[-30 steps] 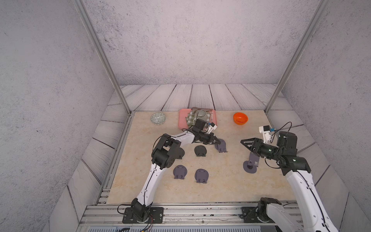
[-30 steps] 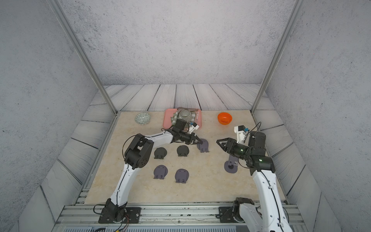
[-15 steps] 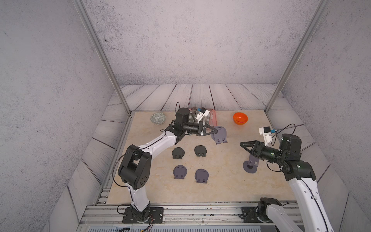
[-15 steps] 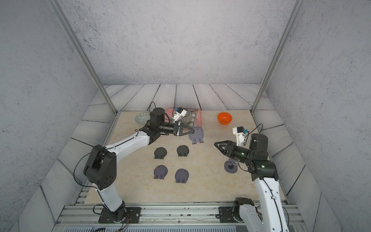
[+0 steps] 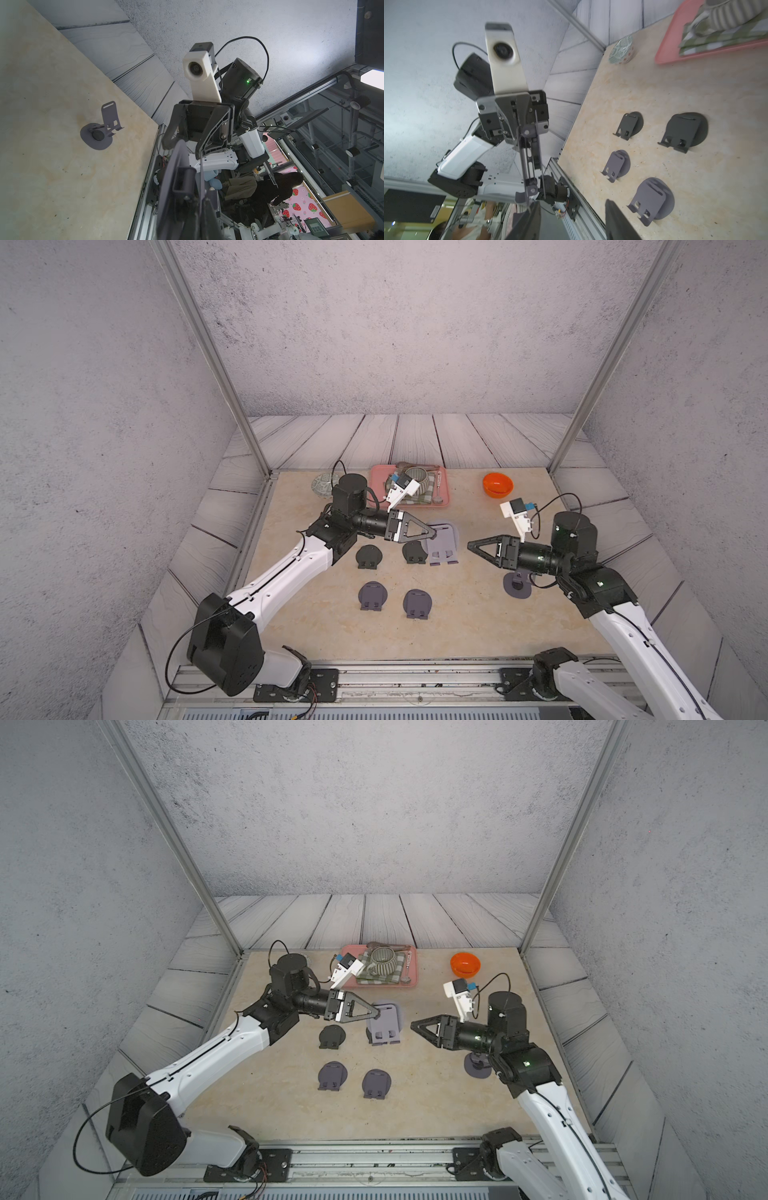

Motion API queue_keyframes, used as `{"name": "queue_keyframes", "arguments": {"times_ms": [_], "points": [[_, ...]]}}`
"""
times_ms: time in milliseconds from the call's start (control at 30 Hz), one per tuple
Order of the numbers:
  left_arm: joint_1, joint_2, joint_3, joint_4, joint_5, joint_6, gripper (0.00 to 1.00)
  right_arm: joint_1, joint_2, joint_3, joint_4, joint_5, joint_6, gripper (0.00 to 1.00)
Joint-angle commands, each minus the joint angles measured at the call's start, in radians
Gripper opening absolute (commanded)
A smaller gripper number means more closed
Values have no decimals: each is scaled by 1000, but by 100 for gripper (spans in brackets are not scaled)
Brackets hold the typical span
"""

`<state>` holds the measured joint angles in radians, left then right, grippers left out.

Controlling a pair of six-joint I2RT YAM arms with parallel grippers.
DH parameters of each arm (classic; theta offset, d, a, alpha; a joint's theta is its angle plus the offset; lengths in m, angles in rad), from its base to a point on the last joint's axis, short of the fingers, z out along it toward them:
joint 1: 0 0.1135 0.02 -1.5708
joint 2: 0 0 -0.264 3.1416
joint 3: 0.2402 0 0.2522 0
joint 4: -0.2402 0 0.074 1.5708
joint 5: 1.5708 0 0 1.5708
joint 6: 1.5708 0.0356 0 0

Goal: Open the phone stand
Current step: Pick up the phone stand at the center of the board, then open the phone stand.

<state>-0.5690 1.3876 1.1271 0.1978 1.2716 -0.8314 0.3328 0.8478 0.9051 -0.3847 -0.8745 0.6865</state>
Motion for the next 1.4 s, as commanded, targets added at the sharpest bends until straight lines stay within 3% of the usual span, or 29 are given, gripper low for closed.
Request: {"name": "queue_keyframes", "arguments": {"times_ms": [0,767,900,1100,1367], "points": [[0,-14,-23,-19,5,19,0,67,22,20,74,82,14,52],[0,-61,-27,-61,11,51,0,168,157,29,202,84,33,46],[0,-55,-26,-68,6,63,0,194,187,21,259,66,61,36],[1,-59,-18,-87,-36,108,0,204,214,-7,293,63,92,0],[10,-54,76,-64,-109,142,0,208,269,-106,338,35,133,0]]}}
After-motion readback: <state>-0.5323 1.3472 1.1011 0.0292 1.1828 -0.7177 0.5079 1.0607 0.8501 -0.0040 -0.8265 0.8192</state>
